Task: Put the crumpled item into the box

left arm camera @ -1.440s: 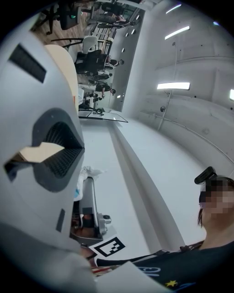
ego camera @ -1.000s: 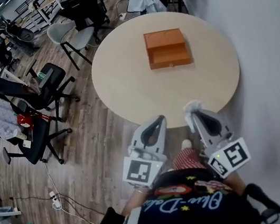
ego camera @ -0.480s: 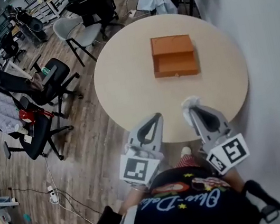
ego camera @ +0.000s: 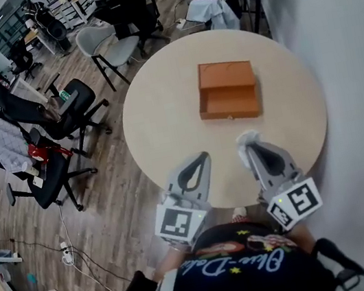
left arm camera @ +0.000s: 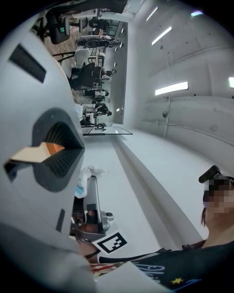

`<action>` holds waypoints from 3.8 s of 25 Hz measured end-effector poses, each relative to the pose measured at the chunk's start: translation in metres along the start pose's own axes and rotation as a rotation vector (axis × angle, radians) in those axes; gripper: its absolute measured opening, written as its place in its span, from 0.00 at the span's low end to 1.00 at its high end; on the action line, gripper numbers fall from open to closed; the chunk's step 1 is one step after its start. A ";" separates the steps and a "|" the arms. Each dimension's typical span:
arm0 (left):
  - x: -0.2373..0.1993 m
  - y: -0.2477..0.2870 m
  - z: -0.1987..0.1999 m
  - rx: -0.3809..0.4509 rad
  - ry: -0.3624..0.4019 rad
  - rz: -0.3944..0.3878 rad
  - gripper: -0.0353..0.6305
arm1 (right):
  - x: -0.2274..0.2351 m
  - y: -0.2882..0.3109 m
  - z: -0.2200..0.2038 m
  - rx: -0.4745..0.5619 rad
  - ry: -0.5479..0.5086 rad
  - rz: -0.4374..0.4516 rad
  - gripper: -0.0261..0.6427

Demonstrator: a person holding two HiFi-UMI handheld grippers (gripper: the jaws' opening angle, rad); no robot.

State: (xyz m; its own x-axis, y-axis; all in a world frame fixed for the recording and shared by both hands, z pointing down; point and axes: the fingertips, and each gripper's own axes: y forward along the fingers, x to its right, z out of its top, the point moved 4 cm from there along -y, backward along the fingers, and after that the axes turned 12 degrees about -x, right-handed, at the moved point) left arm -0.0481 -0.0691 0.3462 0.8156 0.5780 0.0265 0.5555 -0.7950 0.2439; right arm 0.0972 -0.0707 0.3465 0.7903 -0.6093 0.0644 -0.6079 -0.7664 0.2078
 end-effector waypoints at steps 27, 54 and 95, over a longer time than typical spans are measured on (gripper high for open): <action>-0.039 0.089 0.013 -0.042 0.017 0.052 0.04 | 0.084 0.061 0.002 -0.029 -0.005 0.011 0.04; -0.141 0.175 -0.018 -0.100 0.002 -0.013 0.04 | 0.135 0.189 -0.017 -0.211 -0.033 -0.114 0.04; -0.202 0.223 -0.069 -0.154 -0.044 0.066 0.04 | 0.177 0.322 -0.129 -0.693 -0.204 0.005 0.05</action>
State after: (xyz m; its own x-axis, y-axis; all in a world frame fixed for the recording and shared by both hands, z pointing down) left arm -0.1004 -0.3503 0.4619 0.8576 0.5143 0.0062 0.4717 -0.7912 0.3891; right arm 0.0519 -0.3989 0.5505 0.7163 -0.6903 -0.1023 -0.3696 -0.4996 0.7835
